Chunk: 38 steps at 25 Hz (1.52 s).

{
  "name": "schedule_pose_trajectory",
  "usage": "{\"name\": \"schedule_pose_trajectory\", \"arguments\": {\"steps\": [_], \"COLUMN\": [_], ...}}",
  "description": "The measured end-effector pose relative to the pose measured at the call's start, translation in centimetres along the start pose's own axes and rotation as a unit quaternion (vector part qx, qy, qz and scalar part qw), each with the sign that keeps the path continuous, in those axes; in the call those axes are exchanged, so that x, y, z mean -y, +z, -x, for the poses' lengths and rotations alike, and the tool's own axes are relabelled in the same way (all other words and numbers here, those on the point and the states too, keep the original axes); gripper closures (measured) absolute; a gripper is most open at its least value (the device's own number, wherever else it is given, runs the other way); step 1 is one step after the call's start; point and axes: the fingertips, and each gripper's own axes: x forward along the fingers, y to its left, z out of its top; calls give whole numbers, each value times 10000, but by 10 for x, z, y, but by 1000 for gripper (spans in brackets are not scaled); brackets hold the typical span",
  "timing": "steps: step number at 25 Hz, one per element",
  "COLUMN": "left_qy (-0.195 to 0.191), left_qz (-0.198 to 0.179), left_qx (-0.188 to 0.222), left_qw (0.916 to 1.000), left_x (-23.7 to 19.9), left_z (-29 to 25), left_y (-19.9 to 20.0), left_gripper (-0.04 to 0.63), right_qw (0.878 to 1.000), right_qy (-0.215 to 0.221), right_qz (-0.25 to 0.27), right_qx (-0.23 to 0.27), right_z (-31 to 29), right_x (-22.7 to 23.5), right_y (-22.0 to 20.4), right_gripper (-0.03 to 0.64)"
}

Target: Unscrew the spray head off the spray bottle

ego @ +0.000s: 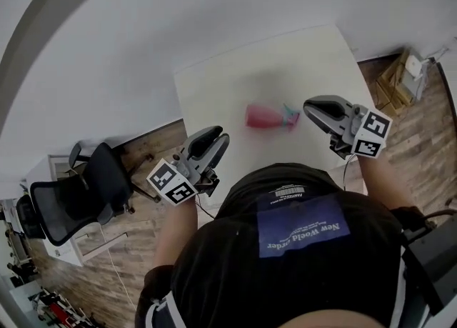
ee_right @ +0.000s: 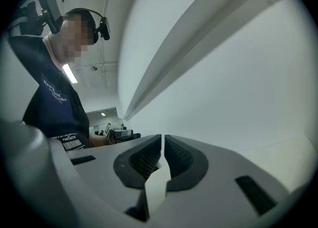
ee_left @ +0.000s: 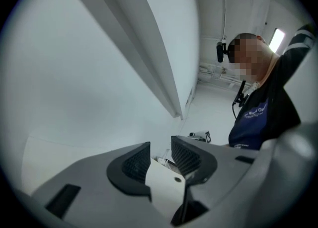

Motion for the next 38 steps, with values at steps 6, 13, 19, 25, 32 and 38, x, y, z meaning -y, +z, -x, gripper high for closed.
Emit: {"name": "schedule_pose_trajectory", "arguments": {"steps": [6,13,19,25,32,38], "left_qy": [-494,-870,-805,-906,-1029,-1577], "left_qz": [-554,-896,-978,-1068,-1888,-2607], "left_qx": [-536,-1120,-1415,-2037,-2934,-3739], "left_qw": [9958,9858,9818,9690,9315,8760], "left_x": [-9,-10,-41,-78,-110,-122], "left_z": [7,-13,-35,-54,-73,-85], "left_y": [-16,-50,-81,-132,-180,-232], "left_gripper": [386,238,219,220,137,89], "right_qw": [9999,9995,9994,9994,9994,9991], "right_qy": [-14,164,247,176,57,-44], "right_qz": [102,154,57,-80,-222,-345], "right_qx": [-127,-214,-237,-270,-243,-256], "right_z": [-19,-18,-9,2,11,15], "right_x": [-17,-12,0,14,31,45], "right_y": [-2,2,-3,-11,-15,-19], "right_gripper": [621,621,621,621,621,621]}}
